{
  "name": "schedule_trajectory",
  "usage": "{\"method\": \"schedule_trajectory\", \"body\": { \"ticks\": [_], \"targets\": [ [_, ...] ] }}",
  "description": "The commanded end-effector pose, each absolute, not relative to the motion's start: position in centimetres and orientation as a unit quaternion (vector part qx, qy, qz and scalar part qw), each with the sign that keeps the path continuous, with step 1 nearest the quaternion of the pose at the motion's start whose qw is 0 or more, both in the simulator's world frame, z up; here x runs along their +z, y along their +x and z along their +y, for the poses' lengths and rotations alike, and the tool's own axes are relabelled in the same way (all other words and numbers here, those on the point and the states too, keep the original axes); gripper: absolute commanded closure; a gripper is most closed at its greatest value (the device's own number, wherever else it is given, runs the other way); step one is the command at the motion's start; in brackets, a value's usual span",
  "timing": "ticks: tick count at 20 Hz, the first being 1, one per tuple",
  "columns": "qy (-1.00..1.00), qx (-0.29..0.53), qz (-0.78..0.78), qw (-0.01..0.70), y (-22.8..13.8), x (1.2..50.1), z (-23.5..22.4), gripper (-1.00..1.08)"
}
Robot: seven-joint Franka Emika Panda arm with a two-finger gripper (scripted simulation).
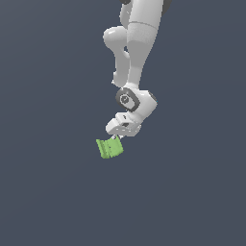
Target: Pick up the object and move it to a goal position.
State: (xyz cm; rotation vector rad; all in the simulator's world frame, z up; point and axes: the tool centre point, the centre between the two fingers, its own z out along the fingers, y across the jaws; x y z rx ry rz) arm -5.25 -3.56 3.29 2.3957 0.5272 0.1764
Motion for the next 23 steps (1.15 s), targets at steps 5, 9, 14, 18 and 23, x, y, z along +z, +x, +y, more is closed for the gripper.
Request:
{"method": "schedule_trajectory", "body": {
  "ticks": [5, 9, 14, 18, 23],
  "targets": [
    [0.918, 0.065, 0.199, 0.337, -5.0, 5.0, -7.9, 1.08],
    [0.918, 0.063, 0.198, 0.339, -4.7, 6.7, -12.2, 1.08],
    [0.917, 0.061, 0.196, 0.341, -4.2, 8.5, -16.6, 1.08],
    [0.917, 0.061, 0.195, 0.342, -4.0, 9.2, -18.4, 1.08],
    [0.917, 0.061, 0.195, 0.342, -3.9, 9.5, -19.1, 1.08]
  ]
}}
